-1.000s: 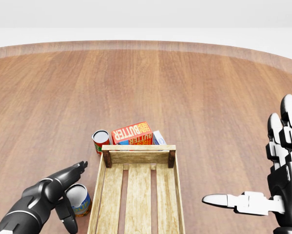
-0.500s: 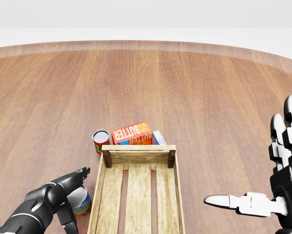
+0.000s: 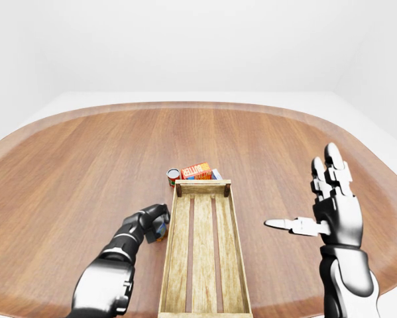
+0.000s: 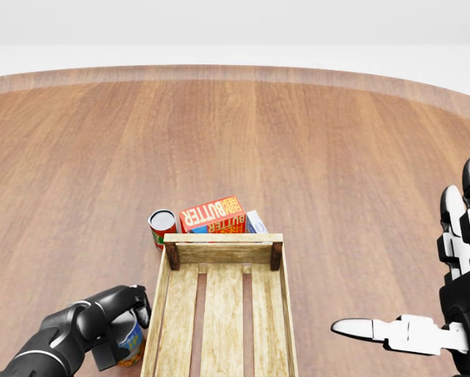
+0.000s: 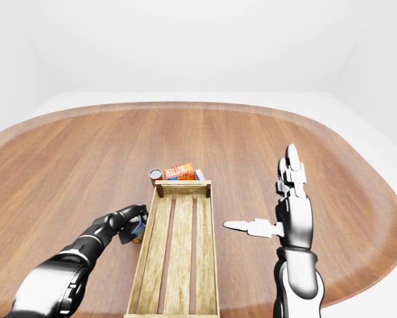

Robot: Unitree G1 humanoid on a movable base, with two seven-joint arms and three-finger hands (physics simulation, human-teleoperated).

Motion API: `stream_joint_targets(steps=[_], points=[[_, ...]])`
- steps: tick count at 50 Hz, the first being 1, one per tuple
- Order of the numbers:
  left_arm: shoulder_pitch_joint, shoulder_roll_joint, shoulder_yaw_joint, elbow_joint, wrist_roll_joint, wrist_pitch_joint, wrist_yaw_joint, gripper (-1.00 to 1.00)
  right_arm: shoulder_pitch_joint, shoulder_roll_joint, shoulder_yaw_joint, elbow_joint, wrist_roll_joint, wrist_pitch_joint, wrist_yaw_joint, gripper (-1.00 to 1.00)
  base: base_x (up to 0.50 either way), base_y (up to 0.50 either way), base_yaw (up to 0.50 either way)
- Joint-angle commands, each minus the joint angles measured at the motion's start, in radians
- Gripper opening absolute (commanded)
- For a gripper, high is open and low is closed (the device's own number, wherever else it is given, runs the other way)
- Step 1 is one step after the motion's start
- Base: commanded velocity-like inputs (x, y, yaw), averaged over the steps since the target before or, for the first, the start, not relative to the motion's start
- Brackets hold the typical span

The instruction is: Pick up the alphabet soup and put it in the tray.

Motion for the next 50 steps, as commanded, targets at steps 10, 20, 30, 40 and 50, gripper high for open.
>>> stream_joint_targets(steps=[10,20,30,40,50], points=[[-0.003,0.078,0.029,-0.046,-0.058,0.000,-0.006,-1.00,-0.009,-0.002,-0.002,0.011,0.004,0.000,0.003,0.98,0.00,0.00,0.00],[-0.020,0.148,0.054,-0.111,-0.121,0.000,0.000,-1.00,-0.003,-0.001,-0.003,0.019,0.008,0.000,0.004,0.98,0.00,0.00,0.00],[0.015,0.182,0.067,-0.360,-0.121,0.023,-0.092,-1.00,-0.001,-0.001,0.005,0.025,0.008,0.000,0.003,0.98,0.00,0.00,0.00],[0.083,0.169,0.129,-0.943,-0.033,0.175,-0.427,-1.00,-0.002,-0.001,-0.009,0.016,0.016,0.000,0.012,0.98,0.00,0.00,0.00],[0.105,0.125,0.140,-1.260,0.008,0.175,-0.469,-1.00,-0.006,-0.005,0.005,0.018,0.005,0.000,0.012,0.98,0.00,0.00,0.00]])
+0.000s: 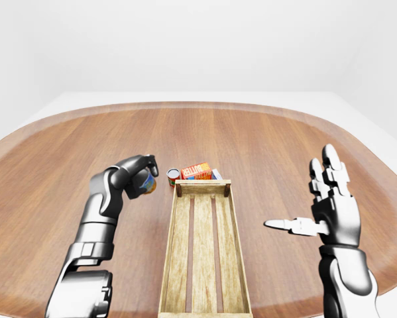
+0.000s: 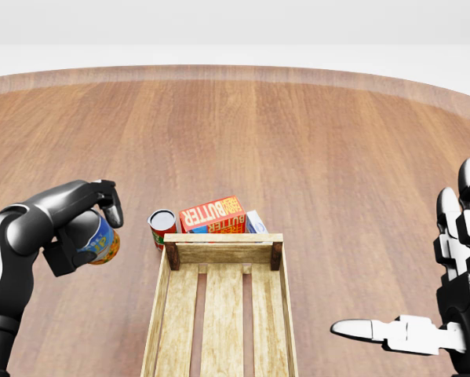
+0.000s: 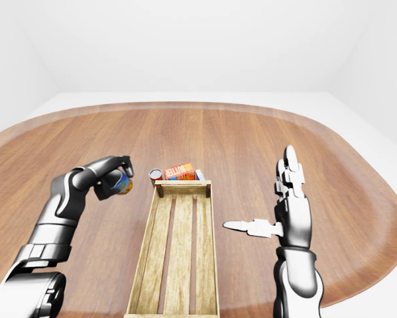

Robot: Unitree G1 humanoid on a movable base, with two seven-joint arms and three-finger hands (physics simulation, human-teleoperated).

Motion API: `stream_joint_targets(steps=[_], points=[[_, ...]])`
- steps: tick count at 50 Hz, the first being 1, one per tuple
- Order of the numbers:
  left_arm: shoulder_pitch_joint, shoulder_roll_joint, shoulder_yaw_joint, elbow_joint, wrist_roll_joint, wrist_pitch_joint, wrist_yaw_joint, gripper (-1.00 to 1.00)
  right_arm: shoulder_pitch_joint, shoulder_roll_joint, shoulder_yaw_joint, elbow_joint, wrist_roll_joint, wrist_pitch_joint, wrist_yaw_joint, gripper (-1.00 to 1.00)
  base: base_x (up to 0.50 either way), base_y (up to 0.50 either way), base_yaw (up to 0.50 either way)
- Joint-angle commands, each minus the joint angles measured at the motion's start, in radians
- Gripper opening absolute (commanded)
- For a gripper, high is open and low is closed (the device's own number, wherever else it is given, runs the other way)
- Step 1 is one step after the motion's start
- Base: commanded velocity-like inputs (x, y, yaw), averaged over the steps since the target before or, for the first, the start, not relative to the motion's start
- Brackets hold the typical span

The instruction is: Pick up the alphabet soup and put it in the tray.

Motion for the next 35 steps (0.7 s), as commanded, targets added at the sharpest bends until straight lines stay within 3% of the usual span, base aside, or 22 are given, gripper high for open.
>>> stream_joint_targets(steps=[1,5,12,20,24,35], points=[[0.018,-0.026,0.037,-0.399,0.041,0.006,-0.051,-1.00,-0.003,-0.005,0.008,-0.009,-0.008,0.000,0.003,0.98,0.00,0.00,0.00],[-0.028,-0.042,0.040,-0.490,0.017,0.006,-0.051,-1.00,-0.007,-0.003,0.002,-0.022,-0.005,0.000,0.003,0.98,0.00,0.00,0.00],[-0.043,-0.108,-0.022,-0.587,0.044,0.006,-0.051,-1.00,-0.007,-0.002,0.012,-0.019,-0.009,0.000,0.000,0.98,0.00,0.00,0.00],[-0.093,-0.204,-0.077,-0.528,0.109,0.006,-0.051,-1.00,-0.012,-0.005,0.018,-0.010,-0.010,0.000,-0.004,0.98,0.00,0.00,0.00],[-0.074,-0.255,-0.126,-0.490,0.143,0.006,-0.051,-1.00,-0.019,-0.008,0.025,-0.009,-0.013,0.000,-0.006,0.98,0.00,0.00,0.00],[-0.054,-0.331,-0.156,-0.351,0.183,-0.057,-0.051,-1.00,-0.019,-0.009,0.023,-0.007,-0.013,0.000,-0.005,0.98,0.00,0.00,0.00]])
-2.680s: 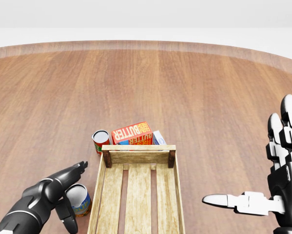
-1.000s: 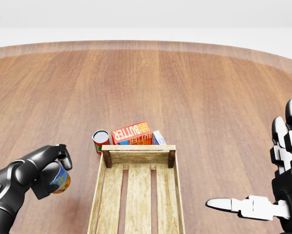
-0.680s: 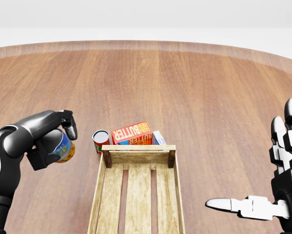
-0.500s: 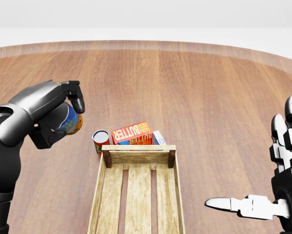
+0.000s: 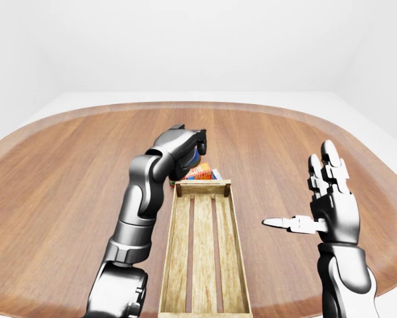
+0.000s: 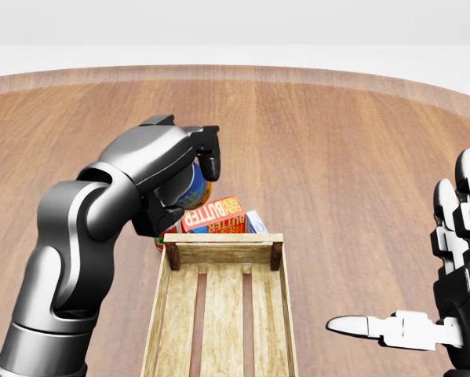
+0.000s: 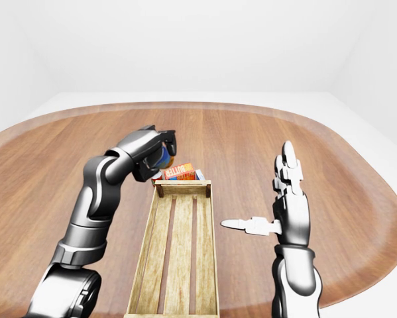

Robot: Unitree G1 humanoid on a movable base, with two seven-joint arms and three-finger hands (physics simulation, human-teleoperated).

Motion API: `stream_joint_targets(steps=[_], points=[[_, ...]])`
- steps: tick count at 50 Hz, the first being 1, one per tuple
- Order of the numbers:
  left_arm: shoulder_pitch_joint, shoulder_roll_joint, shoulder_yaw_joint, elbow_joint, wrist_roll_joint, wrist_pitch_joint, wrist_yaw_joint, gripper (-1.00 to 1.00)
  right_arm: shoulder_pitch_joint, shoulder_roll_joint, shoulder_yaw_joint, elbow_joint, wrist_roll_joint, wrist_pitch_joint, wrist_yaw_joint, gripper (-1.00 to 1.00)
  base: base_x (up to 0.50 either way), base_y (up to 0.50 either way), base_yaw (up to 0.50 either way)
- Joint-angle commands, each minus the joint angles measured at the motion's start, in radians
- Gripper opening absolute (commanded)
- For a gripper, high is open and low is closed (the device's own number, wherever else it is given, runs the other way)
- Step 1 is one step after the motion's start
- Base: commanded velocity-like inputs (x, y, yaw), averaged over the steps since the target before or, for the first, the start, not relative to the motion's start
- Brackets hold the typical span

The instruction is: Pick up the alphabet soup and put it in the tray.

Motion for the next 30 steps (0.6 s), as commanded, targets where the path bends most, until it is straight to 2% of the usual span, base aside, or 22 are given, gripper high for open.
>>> stream_joint_targets(steps=[1,2,3,4,13,16,17,20,24,30], points=[[-0.004,-0.092,-0.040,0.114,0.029,-0.038,0.000,-1.00,-0.006,-0.002,0.004,0.010,-0.001,0.000,-0.002,0.98,0.00,0.00,0.00],[-0.007,-0.091,-0.045,0.132,0.037,-0.043,0.000,-1.00,-0.007,-0.003,0.004,0.010,-0.002,0.000,-0.002,0.98,0.00,0.00,0.00],[-0.011,-0.093,-0.059,0.190,0.057,-0.063,0.000,-1.00,-0.011,-0.005,0.004,0.008,-0.003,0.000,-0.003,0.98,0.00,0.00,0.00],[-0.014,-0.096,-0.059,0.201,0.062,-0.071,0.000,-1.00,-0.012,-0.005,0.005,0.004,-0.002,0.000,-0.002,0.98,0.00,0.00,0.00],[-0.053,-0.140,-0.075,0.370,0.086,-0.102,0.000,-1.00,0.002,0.003,0.001,0.002,0.003,0.000,0.002,0.98,0.00,0.00,0.00],[-0.051,-0.155,-0.078,0.400,0.069,-0.098,0.000,-1.00,-0.006,0.000,0.003,0.009,0.006,0.000,0.000,0.98,0.00,0.00,0.00],[-0.043,-0.155,-0.087,0.425,0.077,-0.111,0.000,-1.00,-0.010,-0.002,0.005,0.009,0.004,0.000,-0.001,0.98,0.00,0.00,0.00],[-0.038,-0.160,-0.088,0.450,0.071,-0.115,0.000,-1.00,-0.015,-0.005,0.003,0.012,0.008,0.000,-0.003,0.98,0.00,0.00,0.00],[-0.069,-0.152,-0.093,0.589,0.108,-0.143,0.000,-1.00,-0.018,-0.006,0.008,0.016,0.007,0.000,-0.006,0.98,0.00,0.00,0.00],[-0.065,-0.157,-0.098,0.657,0.117,-0.155,0.000,-1.00,-0.011,-0.008,0.012,0.016,-0.001,0.000,-0.008,0.98,0.00,0.00,0.00]])
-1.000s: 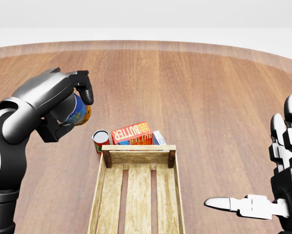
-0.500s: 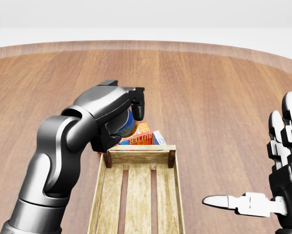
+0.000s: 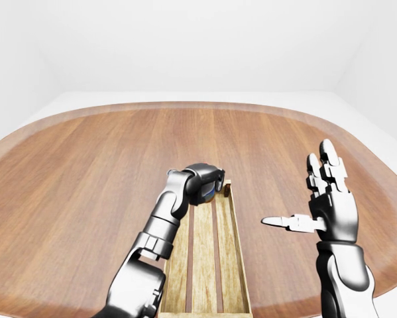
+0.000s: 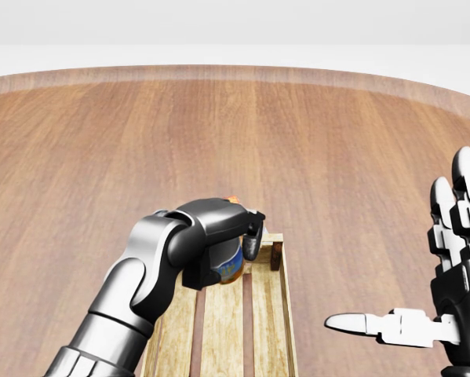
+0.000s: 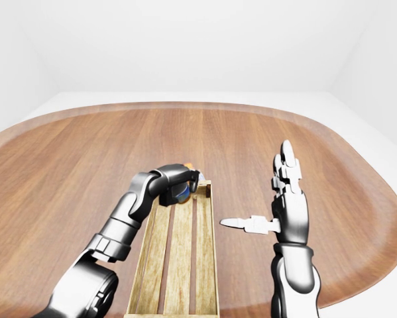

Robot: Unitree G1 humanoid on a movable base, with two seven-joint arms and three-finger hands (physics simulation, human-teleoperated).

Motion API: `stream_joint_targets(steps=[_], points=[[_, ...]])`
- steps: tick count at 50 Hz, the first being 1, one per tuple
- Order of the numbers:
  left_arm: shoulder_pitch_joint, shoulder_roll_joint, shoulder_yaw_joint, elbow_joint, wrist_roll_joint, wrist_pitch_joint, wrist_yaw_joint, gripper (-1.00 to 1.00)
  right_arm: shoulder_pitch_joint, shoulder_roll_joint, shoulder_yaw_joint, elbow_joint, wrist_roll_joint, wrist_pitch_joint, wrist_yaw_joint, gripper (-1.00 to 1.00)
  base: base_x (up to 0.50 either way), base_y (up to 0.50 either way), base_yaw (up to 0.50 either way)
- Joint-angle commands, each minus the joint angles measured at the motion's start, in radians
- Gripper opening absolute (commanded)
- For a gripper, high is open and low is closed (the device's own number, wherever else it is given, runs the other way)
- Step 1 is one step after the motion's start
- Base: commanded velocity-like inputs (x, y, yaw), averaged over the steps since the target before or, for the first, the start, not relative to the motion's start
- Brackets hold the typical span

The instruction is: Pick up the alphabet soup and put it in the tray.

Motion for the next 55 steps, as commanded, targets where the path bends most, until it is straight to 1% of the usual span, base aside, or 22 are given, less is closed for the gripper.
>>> stream_joint_targets(steps=[1,4,9,13,15,17,23,26,35,46,50,55], points=[[-0.013,-0.021,-0.007,0.177,0.015,-0.038,0.000,-1.00,0.002,-0.002,0.008,0.002,-0.002,0.000,-0.001,0.98,0.00,0.00,0.00],[0.009,-0.030,-0.017,0.198,0.016,-0.038,0.000,-1.00,0.003,-0.001,0.008,0.006,-0.005,0.000,-0.003,0.98,0.00,0.00,0.00],[-0.006,-0.031,-0.018,0.269,0.025,-0.038,0.000,-1.00,0.006,-0.001,0.004,0.018,-0.003,0.000,-0.002,0.98,0.00,0.00,0.00],[-0.031,-0.031,-0.007,0.328,0.017,-0.038,0.003,-1.00,0.003,0.003,0.016,0.024,0.001,0.000,-0.003,0.98,0.00,0.00,0.00],[-0.033,-0.031,-0.014,0.366,0.020,-0.038,0.030,-1.00,0.000,0.000,0.019,0.025,0.001,0.000,-0.004,0.98,0.00,0.00,0.00],[-0.035,-0.036,-0.014,0.387,0.016,-0.038,0.041,-1.00,0.002,-0.002,0.015,0.021,0.006,0.000,-0.003,0.98,0.00,0.00,0.00],[-0.049,-0.048,-0.018,0.490,0.003,-0.038,0.123,-1.00,0.007,0.000,0.008,0.021,0.011,0.000,-0.002,0.98,0.00,0.00,0.00],[-0.062,-0.051,-0.009,0.511,-0.018,-0.038,0.133,-1.00,0.011,0.000,0.009,0.005,0.007,0.000,-0.002,0.98,0.00,0.00,0.00],[-0.082,-0.060,-0.020,0.610,-0.020,-0.038,0.190,-1.00,0.012,0.002,0.010,0.016,0.005,0.000,-0.003,0.98,0.00,0.00,0.00],[-0.086,-0.068,-0.018,0.634,-0.034,-0.038,0.198,-1.00,0.015,0.003,0.011,0.012,0.005,0.000,-0.002,0.98,0.00,0.00,0.00],[-0.092,-0.063,-0.020,0.666,-0.030,-0.038,0.222,-1.00,0.020,0.004,0.012,0.002,0.003,0.000,-0.001,0.98,0.00,0.00,0.00],[-0.091,-0.063,-0.025,0.676,-0.020,-0.038,0.235,-1.00,0.025,0.006,0.010,-0.008,0.001,0.000,0.001,0.98,0.00,0.00,0.00]])
